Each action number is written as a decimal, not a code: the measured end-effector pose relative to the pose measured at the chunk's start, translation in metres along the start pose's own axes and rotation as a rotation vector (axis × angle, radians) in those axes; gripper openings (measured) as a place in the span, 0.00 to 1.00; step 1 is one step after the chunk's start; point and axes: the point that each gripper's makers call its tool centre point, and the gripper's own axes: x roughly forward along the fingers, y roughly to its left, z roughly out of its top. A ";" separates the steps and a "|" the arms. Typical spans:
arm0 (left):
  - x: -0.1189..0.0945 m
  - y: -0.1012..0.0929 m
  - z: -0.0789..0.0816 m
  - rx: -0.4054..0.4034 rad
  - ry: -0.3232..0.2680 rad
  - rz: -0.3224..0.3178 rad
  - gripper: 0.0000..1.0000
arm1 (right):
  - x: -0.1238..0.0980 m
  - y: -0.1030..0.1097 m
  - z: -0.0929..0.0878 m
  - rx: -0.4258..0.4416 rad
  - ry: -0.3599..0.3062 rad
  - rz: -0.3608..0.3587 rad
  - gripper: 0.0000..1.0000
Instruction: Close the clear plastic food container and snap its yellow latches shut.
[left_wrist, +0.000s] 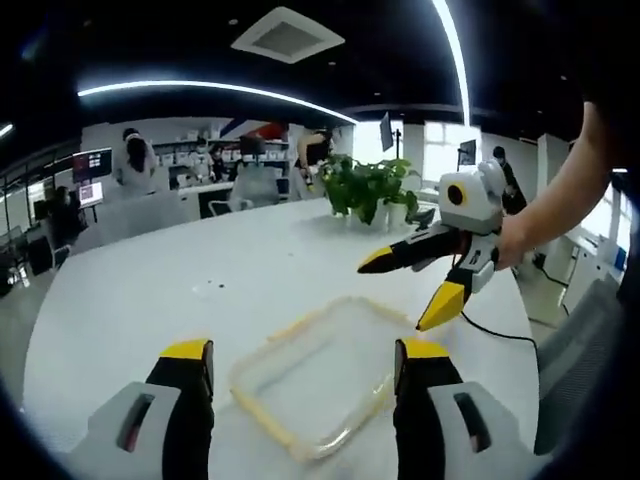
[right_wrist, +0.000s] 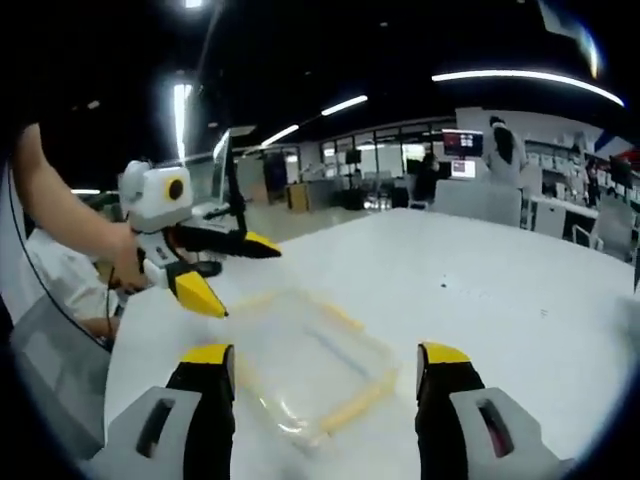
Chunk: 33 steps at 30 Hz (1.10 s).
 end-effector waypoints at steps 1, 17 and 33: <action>-0.001 -0.001 0.000 -0.006 -0.001 0.001 0.73 | -0.001 0.001 0.000 -0.006 0.001 -0.002 0.74; -0.023 -0.004 0.002 -0.028 -0.011 0.025 0.72 | -0.024 0.010 0.003 0.004 -0.005 -0.047 0.74; -0.044 -0.014 0.004 -0.083 -0.036 0.037 0.71 | -0.047 0.014 0.002 0.043 -0.022 -0.104 0.73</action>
